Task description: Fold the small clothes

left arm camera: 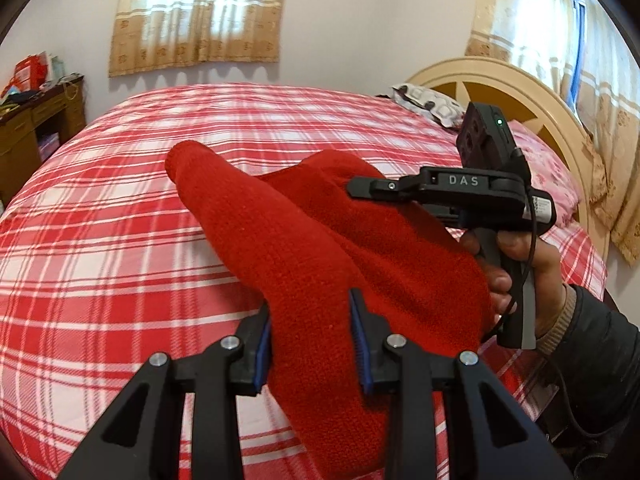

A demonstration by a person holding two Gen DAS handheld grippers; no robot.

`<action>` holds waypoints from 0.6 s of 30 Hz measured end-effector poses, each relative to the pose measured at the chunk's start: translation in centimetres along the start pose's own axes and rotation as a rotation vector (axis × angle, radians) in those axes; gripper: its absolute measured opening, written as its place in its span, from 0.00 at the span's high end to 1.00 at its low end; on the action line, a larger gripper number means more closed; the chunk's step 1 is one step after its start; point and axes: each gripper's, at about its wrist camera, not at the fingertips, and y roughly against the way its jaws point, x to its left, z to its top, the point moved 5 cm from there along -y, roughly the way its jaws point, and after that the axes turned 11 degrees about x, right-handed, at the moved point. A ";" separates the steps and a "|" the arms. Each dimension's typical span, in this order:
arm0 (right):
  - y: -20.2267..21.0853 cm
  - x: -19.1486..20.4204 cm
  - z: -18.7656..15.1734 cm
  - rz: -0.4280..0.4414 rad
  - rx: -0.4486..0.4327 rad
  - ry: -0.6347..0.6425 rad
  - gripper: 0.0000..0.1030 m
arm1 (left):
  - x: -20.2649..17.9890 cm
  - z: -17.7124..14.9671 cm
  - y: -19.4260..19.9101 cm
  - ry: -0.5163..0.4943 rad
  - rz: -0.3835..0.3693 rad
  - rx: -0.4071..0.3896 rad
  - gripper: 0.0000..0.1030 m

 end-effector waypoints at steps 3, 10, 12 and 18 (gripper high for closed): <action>-1.2 0.7 0.4 0.004 0.018 0.012 0.72 | 1.2 -0.4 0.4 0.020 0.011 -0.007 0.66; -3.4 2.5 0.9 0.007 0.051 0.045 0.72 | 3.5 -1.0 0.9 0.066 0.034 -0.021 0.66; -4.0 2.8 1.2 0.009 0.059 0.052 0.72 | 4.0 -1.1 1.0 0.076 0.038 -0.026 0.66; -5.9 4.0 1.4 0.011 0.087 0.073 0.72 | 5.3 -1.6 1.4 0.094 0.055 -0.034 0.66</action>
